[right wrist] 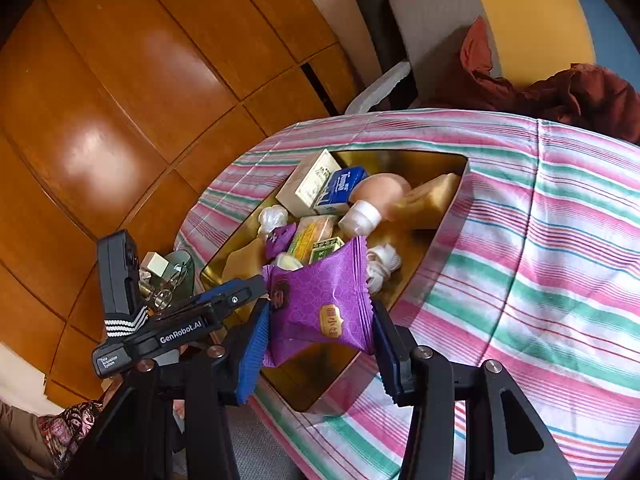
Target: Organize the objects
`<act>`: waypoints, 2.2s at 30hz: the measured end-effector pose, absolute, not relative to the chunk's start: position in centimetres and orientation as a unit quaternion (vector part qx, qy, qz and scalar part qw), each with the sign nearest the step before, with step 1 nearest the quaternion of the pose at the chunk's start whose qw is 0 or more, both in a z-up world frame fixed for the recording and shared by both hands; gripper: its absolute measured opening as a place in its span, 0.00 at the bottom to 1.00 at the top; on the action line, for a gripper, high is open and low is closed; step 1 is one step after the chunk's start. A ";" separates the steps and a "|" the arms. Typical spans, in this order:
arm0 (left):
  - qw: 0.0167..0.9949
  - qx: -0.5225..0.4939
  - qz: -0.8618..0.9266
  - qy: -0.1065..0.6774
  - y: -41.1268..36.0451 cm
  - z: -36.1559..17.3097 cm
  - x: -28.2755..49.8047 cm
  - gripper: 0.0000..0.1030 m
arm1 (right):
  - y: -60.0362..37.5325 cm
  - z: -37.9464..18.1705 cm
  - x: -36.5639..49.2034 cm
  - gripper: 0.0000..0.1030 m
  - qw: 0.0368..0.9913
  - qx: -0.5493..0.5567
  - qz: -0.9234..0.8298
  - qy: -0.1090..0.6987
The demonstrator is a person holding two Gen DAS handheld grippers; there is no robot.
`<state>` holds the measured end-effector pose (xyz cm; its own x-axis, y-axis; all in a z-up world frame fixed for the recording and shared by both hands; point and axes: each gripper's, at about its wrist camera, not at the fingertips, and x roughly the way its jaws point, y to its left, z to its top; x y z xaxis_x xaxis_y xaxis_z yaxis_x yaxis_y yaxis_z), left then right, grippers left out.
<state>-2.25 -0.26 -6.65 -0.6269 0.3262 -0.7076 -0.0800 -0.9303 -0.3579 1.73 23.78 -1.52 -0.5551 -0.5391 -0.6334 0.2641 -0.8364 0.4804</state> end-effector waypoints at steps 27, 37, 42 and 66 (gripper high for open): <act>0.082 -0.367 0.910 -0.172 -2.7 -4.0 -1.0 0.64 | 16.8 -4.0 0.1 0.49 0.170 0.478 -0.861 -0.041; 0.082 -0.368 0.910 -0.171 -2.6 -4.0 -0.9 0.64 | 16.2 -4.3 0.2 0.49 0.145 0.474 -0.868 -0.005; 0.081 -0.368 0.911 -0.168 -2.6 -3.9 -0.9 0.64 | 16.0 -4.5 0.0 0.52 0.143 0.477 -0.867 -0.005; 0.079 -0.350 0.919 -0.162 -2.5 -3.0 -0.4 0.64 | 18.2 -2.0 -0.4 0.57 0.132 0.433 -0.891 -0.044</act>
<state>-0.37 -2.45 -3.04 -0.7419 0.2589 -0.6185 -0.0311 -0.9347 -0.3540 -0.44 18.17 -2.02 -0.5899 -0.2724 -0.7602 0.1966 -0.9615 0.1920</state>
